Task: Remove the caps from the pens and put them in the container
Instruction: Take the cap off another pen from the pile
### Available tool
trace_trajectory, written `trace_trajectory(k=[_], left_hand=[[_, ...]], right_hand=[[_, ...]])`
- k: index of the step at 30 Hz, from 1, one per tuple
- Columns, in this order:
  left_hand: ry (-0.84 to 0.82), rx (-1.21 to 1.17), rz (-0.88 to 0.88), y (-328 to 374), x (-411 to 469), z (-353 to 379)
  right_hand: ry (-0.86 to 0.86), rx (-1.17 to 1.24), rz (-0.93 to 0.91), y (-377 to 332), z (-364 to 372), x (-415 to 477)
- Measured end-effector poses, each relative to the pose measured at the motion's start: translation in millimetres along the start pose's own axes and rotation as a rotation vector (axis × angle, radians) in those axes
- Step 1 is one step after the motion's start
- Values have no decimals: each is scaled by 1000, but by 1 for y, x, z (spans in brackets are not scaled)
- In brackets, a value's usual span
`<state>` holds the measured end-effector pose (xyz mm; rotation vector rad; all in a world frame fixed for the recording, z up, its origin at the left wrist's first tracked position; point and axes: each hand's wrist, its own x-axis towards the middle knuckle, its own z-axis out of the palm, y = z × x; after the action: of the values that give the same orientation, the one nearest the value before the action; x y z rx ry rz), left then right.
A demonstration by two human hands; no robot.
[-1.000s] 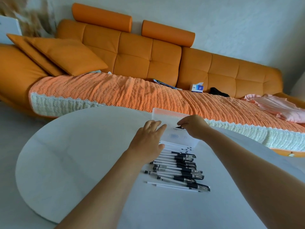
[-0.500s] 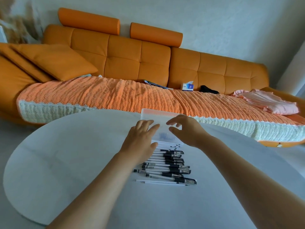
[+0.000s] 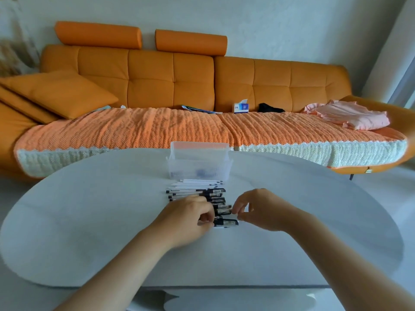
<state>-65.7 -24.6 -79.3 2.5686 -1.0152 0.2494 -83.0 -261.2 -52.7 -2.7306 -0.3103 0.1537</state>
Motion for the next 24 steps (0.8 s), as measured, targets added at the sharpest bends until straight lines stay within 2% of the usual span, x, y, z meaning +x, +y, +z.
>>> trace_trajectory(k=[13,17,20,24], left_hand=[[-61,81,-37,4,-3,4],[-74,76,-56,7,-2,4],[-48,103,-11,9,-2,3],[-10,139,92,7,-3,3]], right_hand=[[33,-53,-49,17,10,-3],[120,27,-56,18,4,-8],[165,90,-64,12,4,-8],[139,117,-67,1,6,-7]])
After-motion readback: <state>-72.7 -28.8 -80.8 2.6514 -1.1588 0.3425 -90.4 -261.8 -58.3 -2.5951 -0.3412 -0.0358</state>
